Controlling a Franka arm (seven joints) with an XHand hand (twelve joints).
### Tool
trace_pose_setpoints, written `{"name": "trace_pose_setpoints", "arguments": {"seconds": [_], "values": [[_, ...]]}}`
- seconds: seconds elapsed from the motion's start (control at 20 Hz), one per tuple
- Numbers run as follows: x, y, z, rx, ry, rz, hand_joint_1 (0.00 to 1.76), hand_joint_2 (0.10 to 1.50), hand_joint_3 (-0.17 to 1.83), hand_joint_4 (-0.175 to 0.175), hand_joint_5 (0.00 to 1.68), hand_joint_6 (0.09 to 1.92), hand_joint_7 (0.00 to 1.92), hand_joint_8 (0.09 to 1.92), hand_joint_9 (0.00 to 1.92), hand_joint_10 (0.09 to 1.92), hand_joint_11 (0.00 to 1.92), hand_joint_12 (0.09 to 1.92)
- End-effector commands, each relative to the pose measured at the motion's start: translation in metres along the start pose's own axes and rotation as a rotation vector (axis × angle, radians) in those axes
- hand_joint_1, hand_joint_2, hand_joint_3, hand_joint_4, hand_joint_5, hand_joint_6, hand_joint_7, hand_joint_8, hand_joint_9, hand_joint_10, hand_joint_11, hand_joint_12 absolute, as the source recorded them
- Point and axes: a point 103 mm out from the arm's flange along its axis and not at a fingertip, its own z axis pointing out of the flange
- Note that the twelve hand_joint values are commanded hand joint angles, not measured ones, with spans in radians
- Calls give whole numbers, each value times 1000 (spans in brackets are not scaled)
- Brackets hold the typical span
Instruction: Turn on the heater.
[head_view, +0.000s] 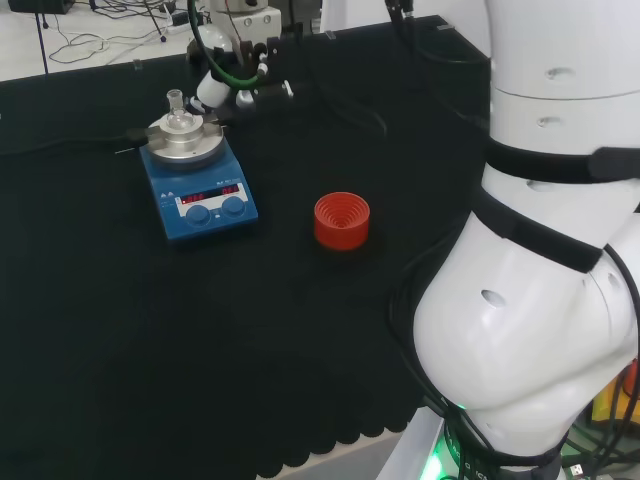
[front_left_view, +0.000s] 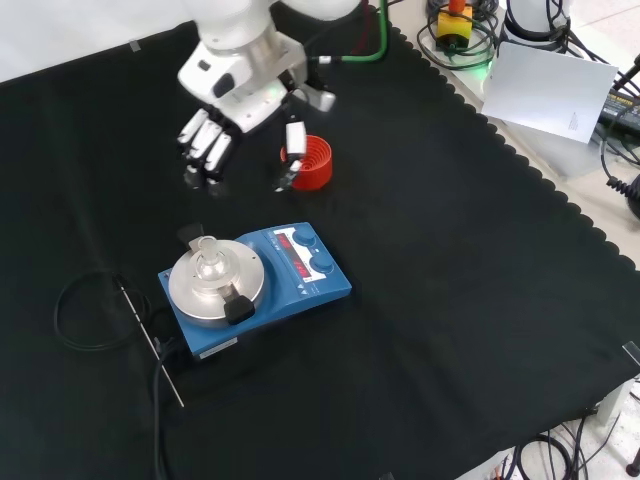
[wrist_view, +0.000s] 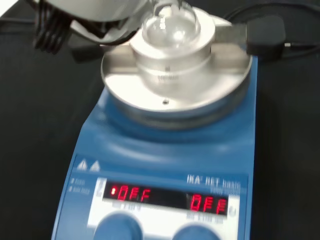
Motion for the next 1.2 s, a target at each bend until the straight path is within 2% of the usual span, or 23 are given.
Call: {"name": "trace_pose_setpoints", "arguments": {"seconds": [0.05,0.25,0.6,0.8,0.9,1.0,1.2], "values": [[21,-65,14,36,-3,44,867,610,609,-57,413,745,278,765,530,724,282,1377],[26,-81,30,90,4,55,882,616,609,-56,345,611,436,763,694,672,387,1338],[34,-97,57,175,16,64,891,615,621,-58,349,511,777,817,944,658,525,1299],[37,-103,71,217,14,67,894,614,625,-60,356,488,849,822,1013,643,566,1282],[38,-105,77,241,15,69,933,627,620,-88,354,463,1101,1018,1308,847,924,1107],[40,-107,81,253,11,66,956,638,612,-107,355,438,1259,1179,1466,1044,1185,964],[42,-106,87,295,-6,48,1006,660,601,-124,345,397,1426,1411,1609,1380,1477,899]]}}
